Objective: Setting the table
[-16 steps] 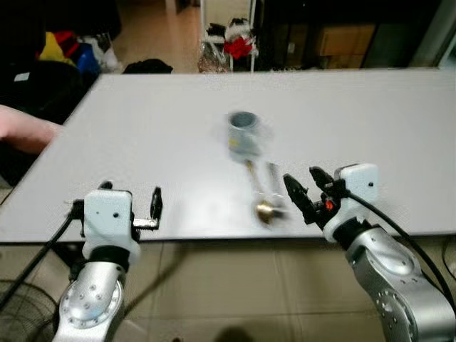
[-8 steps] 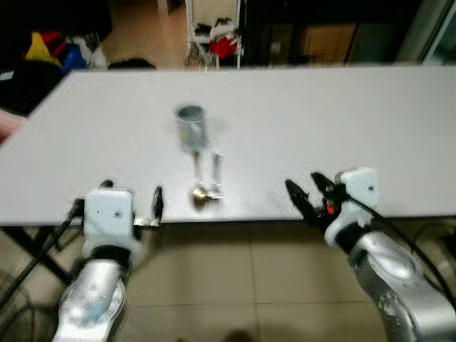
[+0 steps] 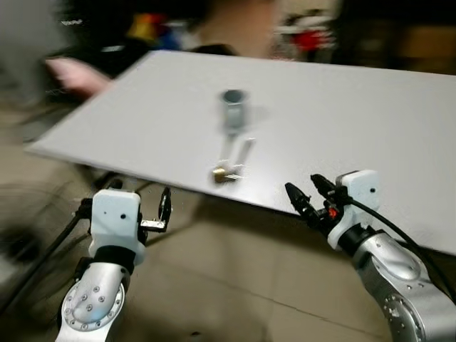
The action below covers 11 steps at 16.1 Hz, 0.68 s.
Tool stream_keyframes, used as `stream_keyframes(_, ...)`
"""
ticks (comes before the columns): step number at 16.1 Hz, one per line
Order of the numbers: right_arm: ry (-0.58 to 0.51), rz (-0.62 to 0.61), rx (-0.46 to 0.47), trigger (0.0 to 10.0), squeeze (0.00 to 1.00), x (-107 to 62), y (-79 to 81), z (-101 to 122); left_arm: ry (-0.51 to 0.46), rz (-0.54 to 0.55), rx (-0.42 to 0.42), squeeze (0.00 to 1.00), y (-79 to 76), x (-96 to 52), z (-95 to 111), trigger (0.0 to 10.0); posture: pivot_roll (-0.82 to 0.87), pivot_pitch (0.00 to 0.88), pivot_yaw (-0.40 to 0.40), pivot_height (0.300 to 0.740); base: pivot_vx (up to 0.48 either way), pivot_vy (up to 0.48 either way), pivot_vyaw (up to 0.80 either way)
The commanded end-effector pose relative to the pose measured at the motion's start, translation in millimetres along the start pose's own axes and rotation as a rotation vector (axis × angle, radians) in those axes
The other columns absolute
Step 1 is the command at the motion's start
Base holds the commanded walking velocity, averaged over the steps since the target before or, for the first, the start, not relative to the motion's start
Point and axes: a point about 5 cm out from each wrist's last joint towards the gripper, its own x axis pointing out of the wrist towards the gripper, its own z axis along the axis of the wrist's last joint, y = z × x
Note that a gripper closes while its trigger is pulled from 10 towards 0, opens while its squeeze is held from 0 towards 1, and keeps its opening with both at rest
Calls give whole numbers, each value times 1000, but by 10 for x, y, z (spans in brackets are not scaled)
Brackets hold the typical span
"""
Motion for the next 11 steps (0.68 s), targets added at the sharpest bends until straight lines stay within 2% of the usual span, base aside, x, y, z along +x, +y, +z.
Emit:
stream_keyframes(1, -33, 21, 20, 10000, 0, 3, 43, 47, -2, 0, 24, 416, 24, 11, 6, 10000, -59, 0, 85, 740, 0, 0, 800)
stream_keyframes(9, -52, -16, 19, 10000, 0, -6, 15, 72, -12, -12, 42, 345, 40, 63, 20, 10000, -64, 0, 93, 740, 0, 0, 800)
stream_keyframes(11, -42, -29, 61, 10000, 0, 11, 9, 52, -13, -10, 45, 325, 43, 63, 19, 10000, -62, 0, 90, 740, 0, 0, 800)
